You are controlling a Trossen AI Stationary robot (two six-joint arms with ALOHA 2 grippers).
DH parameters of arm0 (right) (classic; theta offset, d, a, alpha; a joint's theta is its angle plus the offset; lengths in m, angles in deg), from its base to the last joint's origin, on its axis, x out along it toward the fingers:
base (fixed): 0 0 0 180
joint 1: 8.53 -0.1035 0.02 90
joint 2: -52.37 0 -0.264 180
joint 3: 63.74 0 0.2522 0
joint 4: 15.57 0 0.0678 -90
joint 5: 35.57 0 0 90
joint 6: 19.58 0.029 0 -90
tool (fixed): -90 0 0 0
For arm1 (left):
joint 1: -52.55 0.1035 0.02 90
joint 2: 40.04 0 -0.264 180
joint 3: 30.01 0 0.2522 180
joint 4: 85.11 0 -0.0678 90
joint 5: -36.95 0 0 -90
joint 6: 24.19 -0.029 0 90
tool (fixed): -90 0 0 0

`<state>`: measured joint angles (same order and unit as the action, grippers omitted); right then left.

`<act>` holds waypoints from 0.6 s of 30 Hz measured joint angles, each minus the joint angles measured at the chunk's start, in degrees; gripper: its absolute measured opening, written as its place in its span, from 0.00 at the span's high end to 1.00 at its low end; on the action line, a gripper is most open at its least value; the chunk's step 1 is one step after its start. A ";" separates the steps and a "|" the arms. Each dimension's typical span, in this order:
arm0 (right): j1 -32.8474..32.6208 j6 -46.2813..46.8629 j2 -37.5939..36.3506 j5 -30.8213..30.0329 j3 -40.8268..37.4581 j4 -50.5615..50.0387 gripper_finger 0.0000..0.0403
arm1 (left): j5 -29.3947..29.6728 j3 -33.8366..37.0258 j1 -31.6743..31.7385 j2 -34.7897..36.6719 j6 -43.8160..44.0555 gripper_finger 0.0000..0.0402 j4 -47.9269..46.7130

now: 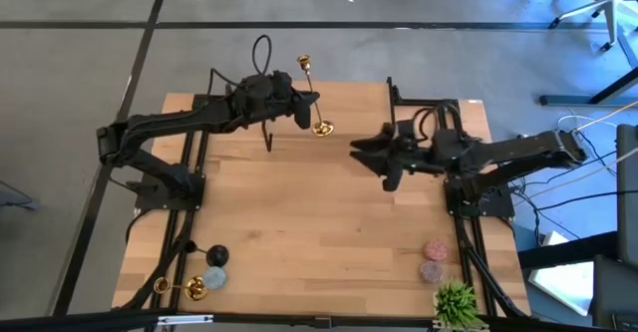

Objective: Pick & Place candle stick holders
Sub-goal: Put the gold brass candlestick on the shelf

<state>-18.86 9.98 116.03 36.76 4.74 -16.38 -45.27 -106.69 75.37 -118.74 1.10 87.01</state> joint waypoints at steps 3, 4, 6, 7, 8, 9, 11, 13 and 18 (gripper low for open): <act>-2.17 -1.49 -4.24 -7.22 0.00 -8.04 0.53 | 4.02 0.00 -0.51 -0.39 -0.06 0.97 0.04; -2.84 -1.62 -5.61 -9.14 0.00 -10.77 0.53 | 5.88 0.00 -0.62 -0.41 -0.17 0.97 0.04; -3.95 -1.97 -7.79 -11.58 0.00 -14.77 0.53 | 10.31 0.00 -0.65 -0.41 -0.19 0.97 0.10; -4.41 -1.95 -8.81 -12.47 0.00 -16.66 0.53 | 12.74 0.00 -0.58 -0.41 -0.19 0.97 0.10; -4.81 -1.94 -9.59 -13.24 0.00 -18.24 0.53 | 15.07 -0.17 -0.35 -0.41 -0.26 0.97 -0.11; -5.28 -1.78 -10.15 -13.96 0.00 -19.38 0.53 | 16.93 -0.57 -0.01 -0.43 -0.70 0.97 -0.50; -6.15 -1.66 -10.73 -15.64 0.00 -21.40 0.53 | 19.77 -1.93 0.78 -0.54 -2.03 0.97 -1.47; -7.04 -1.79 -10.83 -17.16 0.00 -23.10 0.53 | 22.35 -3.89 1.72 -1.49 -3.52 0.97 -2.53; -7.82 -2.61 -10.83 -19.73 -0.02 -25.62 0.53 | 22.96 -9.93 5.28 -5.30 -5.51 0.97 -9.25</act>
<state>-26.68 7.37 105.21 17.03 4.72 -42.00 -22.31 -116.62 80.65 -124.03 -4.41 77.75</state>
